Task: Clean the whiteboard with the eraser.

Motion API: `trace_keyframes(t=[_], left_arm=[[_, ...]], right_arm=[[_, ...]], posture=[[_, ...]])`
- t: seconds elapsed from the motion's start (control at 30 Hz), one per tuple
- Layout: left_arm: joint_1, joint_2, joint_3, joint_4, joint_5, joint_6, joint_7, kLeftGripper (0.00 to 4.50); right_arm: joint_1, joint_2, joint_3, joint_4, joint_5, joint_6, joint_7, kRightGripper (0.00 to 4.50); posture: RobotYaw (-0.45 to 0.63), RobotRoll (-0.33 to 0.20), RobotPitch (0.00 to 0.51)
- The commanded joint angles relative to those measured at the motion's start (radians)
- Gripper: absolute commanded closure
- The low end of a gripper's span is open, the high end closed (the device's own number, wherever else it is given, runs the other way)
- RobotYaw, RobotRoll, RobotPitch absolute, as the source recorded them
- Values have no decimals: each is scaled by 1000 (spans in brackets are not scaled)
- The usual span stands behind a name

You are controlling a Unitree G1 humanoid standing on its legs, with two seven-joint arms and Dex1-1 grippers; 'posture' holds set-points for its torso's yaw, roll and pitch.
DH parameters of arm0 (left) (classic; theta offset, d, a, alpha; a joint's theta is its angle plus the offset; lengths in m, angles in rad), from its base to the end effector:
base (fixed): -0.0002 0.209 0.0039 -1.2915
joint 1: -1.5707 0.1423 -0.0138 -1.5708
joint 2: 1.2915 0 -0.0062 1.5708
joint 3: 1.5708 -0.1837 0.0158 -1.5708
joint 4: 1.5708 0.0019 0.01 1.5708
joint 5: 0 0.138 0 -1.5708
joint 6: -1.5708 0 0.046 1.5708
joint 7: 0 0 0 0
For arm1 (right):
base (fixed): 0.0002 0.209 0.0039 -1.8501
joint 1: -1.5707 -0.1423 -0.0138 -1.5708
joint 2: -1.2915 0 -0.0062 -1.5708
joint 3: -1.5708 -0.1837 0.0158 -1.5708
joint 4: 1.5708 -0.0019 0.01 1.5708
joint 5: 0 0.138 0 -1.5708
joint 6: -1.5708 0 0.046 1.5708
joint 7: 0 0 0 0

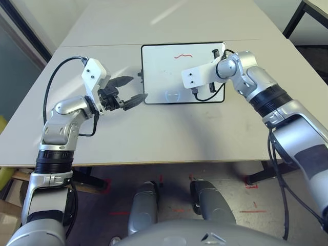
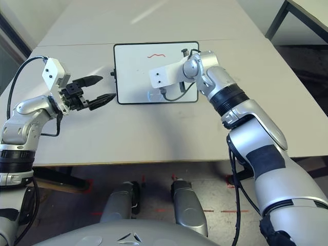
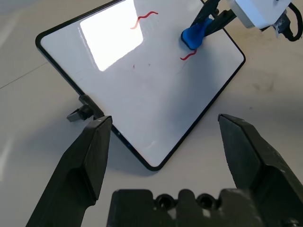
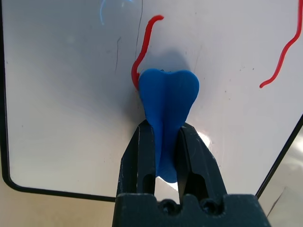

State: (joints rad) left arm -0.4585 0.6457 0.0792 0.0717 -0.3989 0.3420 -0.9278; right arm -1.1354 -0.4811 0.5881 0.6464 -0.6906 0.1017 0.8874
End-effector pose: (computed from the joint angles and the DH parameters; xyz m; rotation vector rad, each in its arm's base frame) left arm 0.2731 0.2576 0.1731 0.2327 0.0130 -0.8571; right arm 0.3566 -0.1299 0.2260 -1.6104 0.2966 0.7497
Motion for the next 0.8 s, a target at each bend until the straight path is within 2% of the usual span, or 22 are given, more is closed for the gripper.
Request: trace_keyframes(t=[0.03, 0.43, 0.8], left_arm=[[-5, 1, 5, 16, 0, -8, -13, 0], [-18, 5, 4, 33, 3, -12, -23, 0], [-20, 2, 1, 27, 3, -6, -20, 0]], right_arm=[[33, -33, 5, 16, -22, 12, 13, 4114], [22, -85, 1, 61, -29, 0, -9, 4114], [35, -11, 2, -22, -12, 42, 22, 4114]], posture=[[-113, 0, 113], [-118, 0, 116], [-117, 0, 119]])
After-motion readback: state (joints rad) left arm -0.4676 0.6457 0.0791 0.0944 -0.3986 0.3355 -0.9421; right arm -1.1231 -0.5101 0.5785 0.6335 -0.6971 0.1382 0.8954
